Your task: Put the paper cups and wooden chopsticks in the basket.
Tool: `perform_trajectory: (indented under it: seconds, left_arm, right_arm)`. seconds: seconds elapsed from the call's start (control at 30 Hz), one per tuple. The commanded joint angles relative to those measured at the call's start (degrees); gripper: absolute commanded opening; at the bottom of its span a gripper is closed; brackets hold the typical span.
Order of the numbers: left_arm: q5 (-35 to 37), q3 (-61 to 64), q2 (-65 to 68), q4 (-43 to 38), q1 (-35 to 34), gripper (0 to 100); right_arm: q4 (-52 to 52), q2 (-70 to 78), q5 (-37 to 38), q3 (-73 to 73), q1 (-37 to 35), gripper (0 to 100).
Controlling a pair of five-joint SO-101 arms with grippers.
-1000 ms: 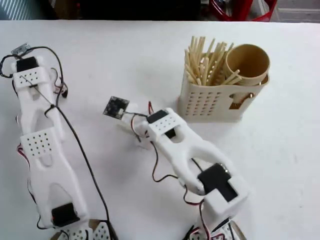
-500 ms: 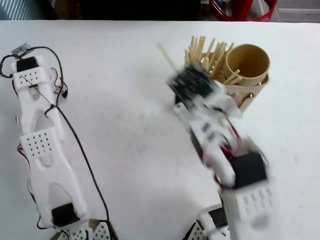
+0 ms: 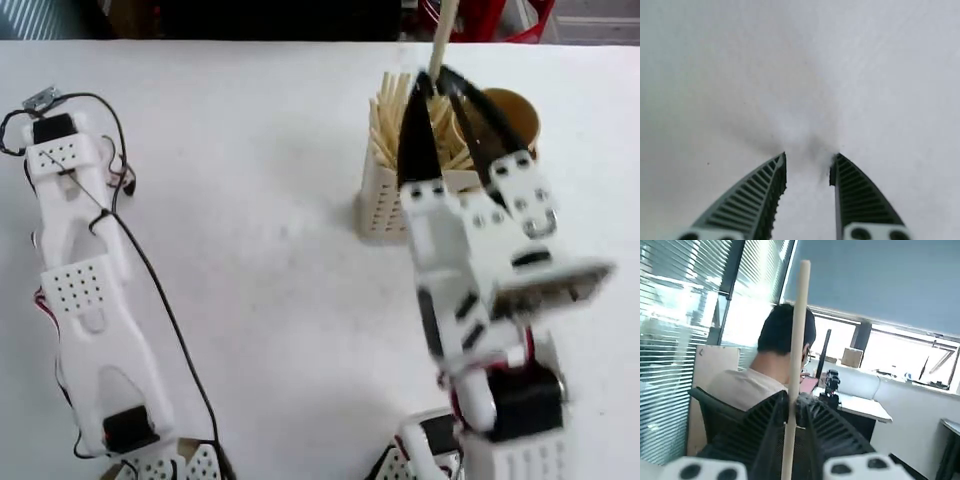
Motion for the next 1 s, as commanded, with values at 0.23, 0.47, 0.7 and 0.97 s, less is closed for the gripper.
perform_trajectory:
  seconds: [0.23, 0.47, 0.7, 0.97]
  left_arm:
    - [0.18, -2.64, -0.66, -0.70, 0.66, 16]
    - [0.18, -2.64, -0.66, -0.70, 0.66, 16]
    - [0.18, -2.64, -0.66, -0.35, 0.48, 16]
    - [0.09, -2.64, -0.66, -0.18, 0.48, 16]
  right_arm:
    - [-10.86, 21.49, -0.62, 0.53, 9.19, 1.7]
    - [-6.99, 21.58, -0.09, 5.19, 9.10, 1.9]
    - [-6.90, 17.45, -0.09, 8.88, 9.54, 15.4]
    - [-4.53, 9.80, 0.00, 12.84, 9.54, 15.8]
